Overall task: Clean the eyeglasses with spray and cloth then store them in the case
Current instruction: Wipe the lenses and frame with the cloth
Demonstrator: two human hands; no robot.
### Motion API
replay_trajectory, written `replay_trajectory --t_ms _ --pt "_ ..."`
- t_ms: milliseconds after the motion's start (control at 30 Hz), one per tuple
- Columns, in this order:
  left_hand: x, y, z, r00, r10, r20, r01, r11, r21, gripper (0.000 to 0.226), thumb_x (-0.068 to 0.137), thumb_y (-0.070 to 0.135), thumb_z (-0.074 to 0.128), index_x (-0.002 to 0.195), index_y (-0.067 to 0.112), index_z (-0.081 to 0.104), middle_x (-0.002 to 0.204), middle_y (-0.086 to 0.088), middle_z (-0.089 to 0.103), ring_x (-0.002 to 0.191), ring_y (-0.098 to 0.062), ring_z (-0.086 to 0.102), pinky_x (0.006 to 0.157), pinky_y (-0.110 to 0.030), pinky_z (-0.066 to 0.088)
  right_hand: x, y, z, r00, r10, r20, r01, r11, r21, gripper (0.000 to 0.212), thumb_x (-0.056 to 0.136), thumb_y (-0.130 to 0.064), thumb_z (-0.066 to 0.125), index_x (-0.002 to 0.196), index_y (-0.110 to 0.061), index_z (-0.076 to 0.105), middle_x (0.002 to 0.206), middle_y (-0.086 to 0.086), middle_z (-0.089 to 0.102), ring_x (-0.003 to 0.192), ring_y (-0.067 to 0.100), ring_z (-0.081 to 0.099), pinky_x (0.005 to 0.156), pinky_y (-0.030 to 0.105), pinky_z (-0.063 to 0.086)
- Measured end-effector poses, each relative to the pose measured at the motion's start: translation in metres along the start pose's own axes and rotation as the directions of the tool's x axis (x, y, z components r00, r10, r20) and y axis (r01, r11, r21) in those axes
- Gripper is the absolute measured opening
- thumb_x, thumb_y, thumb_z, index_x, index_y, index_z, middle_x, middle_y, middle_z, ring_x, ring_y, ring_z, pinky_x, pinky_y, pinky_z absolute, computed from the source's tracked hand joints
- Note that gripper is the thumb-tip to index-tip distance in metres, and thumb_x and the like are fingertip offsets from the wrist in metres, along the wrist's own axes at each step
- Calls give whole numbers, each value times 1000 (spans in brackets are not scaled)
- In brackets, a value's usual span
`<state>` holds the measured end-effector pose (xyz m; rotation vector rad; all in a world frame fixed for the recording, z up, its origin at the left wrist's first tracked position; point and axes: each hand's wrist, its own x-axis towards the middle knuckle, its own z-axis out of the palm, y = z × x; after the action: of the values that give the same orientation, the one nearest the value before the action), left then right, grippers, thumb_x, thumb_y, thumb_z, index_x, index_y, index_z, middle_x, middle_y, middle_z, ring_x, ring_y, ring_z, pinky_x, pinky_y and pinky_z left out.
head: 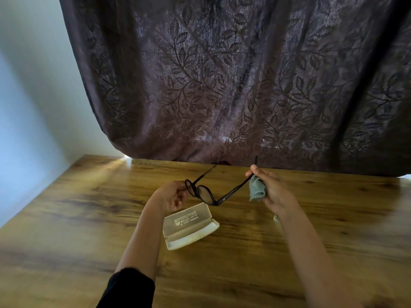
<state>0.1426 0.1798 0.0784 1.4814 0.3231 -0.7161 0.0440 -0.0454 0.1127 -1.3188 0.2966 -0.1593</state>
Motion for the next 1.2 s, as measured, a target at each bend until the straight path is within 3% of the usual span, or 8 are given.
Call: replay_trajectory --t_ms 100,233,400,567,700,833,1067,1200 --pt "4 7 8 972 167 -166 -162 986 45 20 89 21 54 78 11 68 56 2 59 40 -6 39 36 -14 25 0 1 8 999 -11 -43 14 997 71 27 90 -21 53 68 -9 61 47 -12 54 47 3 47 41 15 41" --pt "-12 18 22 821 467 -329 -434 884 173 17 84 21 62 96 13 72 81 2 65 72 -11 52 71 -26 41 0 5 13 989 -51 -136 64 994 89 27 90 -22 53 67 -10 60 59 -5 53 56 7 46 43 16 43" --pt "-42 26 41 547 837 -6 -753 495 435 13 87 30 60 94 34 70 90 12 73 68 -2 61 69 -25 46 2 12 17 958 -117 -263 170 967 188 27 89 -21 55 64 -14 62 50 -12 59 55 5 51 55 19 46" --pt "-54 17 55 415 874 254 -675 109 729 24 81 48 62 101 36 69 87 14 71 60 0 55 58 -20 44 3 8 20 933 -194 -302 282 916 285 47 91 -19 53 47 -25 68 54 -11 62 55 1 51 60 19 44" --pt "-59 14 62 348 887 304 -614 -29 788 36 78 54 62 108 36 66 95 18 68 66 5 45 60 -12 32 3 9 20 931 -210 -299 306 895 324 46 91 -20 51 49 -25 68 52 -12 60 50 -1 51 54 15 45" --pt "-54 11 58 294 876 384 -610 -137 780 30 85 46 58 108 30 68 97 12 71 75 -7 62 65 -19 36 2 11 19 932 -196 -304 300 888 348 47 92 -19 50 49 -24 68 50 -13 58 49 -1 50 53 15 44" --pt "-43 5 56 229 886 403 -620 -187 762 28 82 40 57 94 22 74 76 6 74 59 -13 65 59 -20 46 5 15 14 933 -94 -347 199 939 281 18 87 -18 58 70 -16 61 63 -11 65 67 7 55 71 25 46" --pt "-38 3 55 266 894 360 -616 -130 777 27 82 38 58 95 20 74 76 2 74 62 -17 67 58 -29 53 -2 11 12 792 -279 -543 339 941 12 25 83 -20 66 71 -22 43 69 -8 51 63 0 52 68 20 45"
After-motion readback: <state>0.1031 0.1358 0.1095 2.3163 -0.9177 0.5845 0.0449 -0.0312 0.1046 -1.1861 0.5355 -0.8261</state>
